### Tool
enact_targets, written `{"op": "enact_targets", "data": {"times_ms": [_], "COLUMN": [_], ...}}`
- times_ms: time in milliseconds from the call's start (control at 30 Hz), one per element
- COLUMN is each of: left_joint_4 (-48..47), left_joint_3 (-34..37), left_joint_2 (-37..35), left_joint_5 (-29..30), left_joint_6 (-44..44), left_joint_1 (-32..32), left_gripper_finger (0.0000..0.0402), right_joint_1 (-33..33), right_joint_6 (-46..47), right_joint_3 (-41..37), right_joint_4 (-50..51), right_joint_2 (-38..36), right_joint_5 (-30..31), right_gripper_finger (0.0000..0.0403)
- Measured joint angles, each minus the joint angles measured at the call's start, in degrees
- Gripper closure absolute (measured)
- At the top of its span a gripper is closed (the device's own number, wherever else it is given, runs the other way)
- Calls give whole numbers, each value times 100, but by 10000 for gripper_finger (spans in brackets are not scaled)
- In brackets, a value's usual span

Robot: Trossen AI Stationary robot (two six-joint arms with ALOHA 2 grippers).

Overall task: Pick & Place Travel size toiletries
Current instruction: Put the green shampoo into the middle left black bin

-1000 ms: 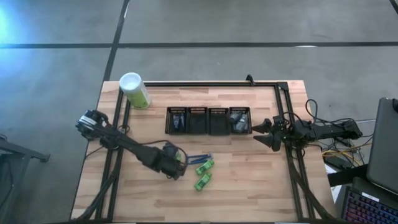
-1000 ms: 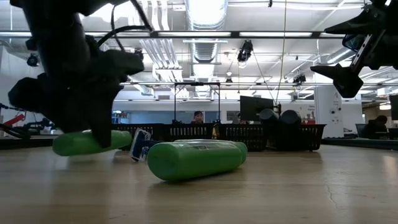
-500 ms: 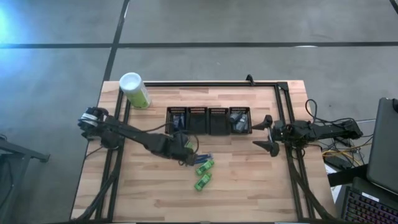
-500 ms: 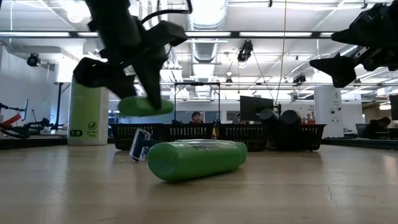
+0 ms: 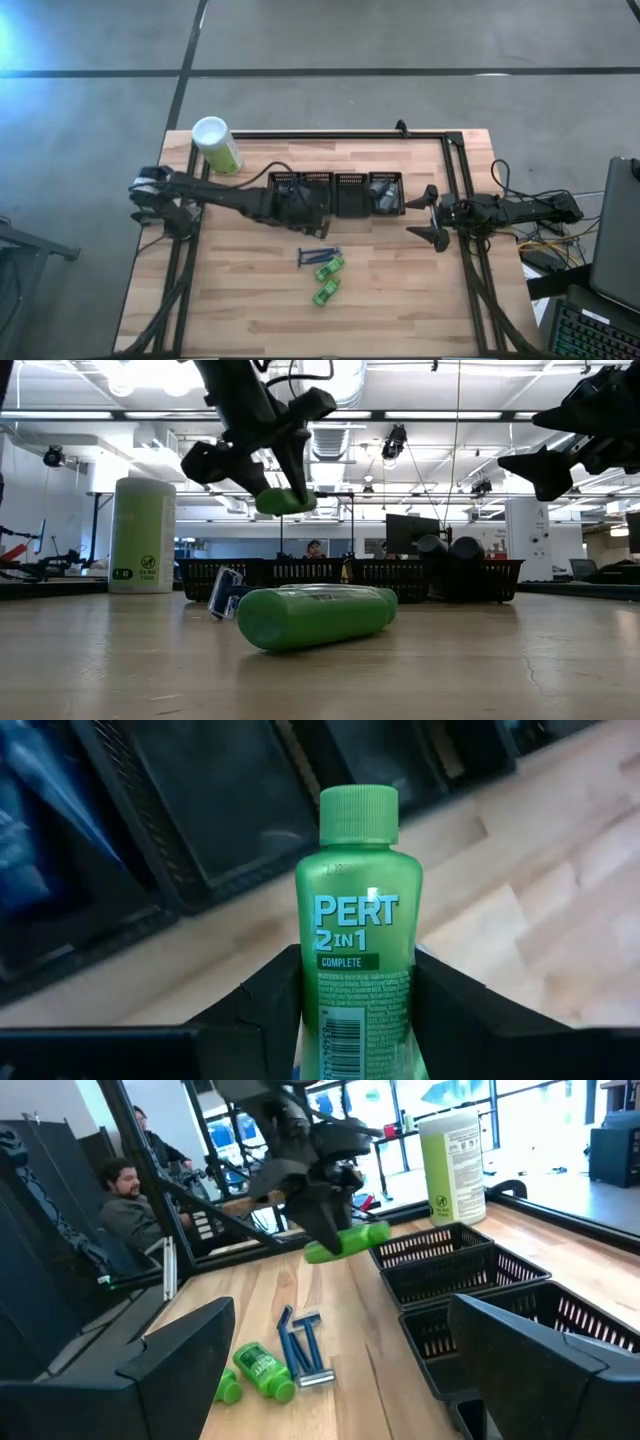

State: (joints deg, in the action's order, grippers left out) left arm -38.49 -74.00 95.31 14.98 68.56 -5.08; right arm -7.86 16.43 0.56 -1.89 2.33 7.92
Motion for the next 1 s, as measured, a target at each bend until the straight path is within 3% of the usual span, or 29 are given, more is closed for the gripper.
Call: {"op": "enact_targets", "data": {"times_ms": [600,1000], "left_joint_4": [355,544], "left_joint_3": [24,31], "left_joint_2": [128,764], "left_joint_5": [454,306], "left_joint_6": [-66,-160], "left_joint_1": [1251,1423], "left_gripper_finger": [239,239], "right_joint_1": [0,0], "right_joint_6": [4,4], "right_joint_3": [0,0], "right_joint_4": [-2,-4], "right_joint_2": [0,4], "right_joint_5": [11,10], "right_gripper_finger": [39,39]}}
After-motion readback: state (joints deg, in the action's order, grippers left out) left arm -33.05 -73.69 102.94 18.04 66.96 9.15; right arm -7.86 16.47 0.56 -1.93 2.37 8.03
